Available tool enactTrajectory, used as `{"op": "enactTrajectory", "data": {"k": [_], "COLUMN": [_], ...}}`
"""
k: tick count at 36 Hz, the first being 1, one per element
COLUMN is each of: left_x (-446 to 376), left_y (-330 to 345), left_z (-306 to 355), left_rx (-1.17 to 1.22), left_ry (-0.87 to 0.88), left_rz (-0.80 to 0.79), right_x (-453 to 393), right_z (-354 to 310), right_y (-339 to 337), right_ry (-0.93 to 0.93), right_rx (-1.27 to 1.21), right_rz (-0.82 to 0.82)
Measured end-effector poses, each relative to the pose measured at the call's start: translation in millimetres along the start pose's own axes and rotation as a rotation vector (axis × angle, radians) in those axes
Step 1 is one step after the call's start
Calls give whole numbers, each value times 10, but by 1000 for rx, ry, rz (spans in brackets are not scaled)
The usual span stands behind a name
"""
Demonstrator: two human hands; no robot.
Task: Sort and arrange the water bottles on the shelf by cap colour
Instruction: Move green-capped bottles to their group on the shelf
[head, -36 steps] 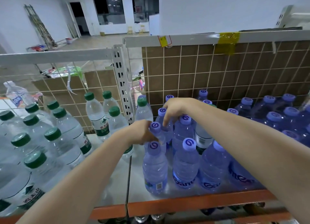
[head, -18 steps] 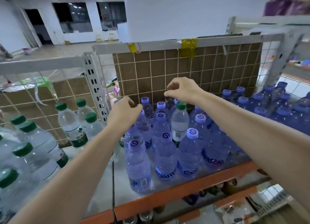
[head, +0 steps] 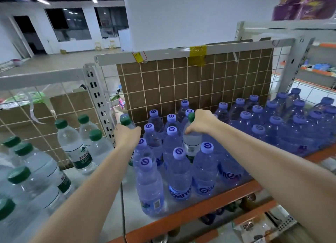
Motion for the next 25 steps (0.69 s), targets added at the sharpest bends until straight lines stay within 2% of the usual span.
{"op": "enactTrajectory", "data": {"k": [3,7,15,25], "left_x": [-12,-147,-208,-51], "left_y": [7,56,99,-115], "left_z": [18,-56,-165,125], "left_rx": [77,161,156,22], "left_ry": [-23,-42,-16,102], "left_rz": [-29,-71,-74,-32], "right_x": [-49,-152,-202,-166], "right_z": [41,43,146,144], "right_y": [-59,-6,166,27], "right_ry": [47,57,12,-45], "right_rx": [59,24,-37,-45], "right_rz": [-1,-149,-348,-196]}}
Point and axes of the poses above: each hand's wrist, its own x-axis away from the middle knuckle, its own y-axis out of the palm, z = x × y, the point moved 10 cm from there along -x, towards the middle knuckle, and after that the axes turned 11 degrees about -z, right-handed, at the moved point
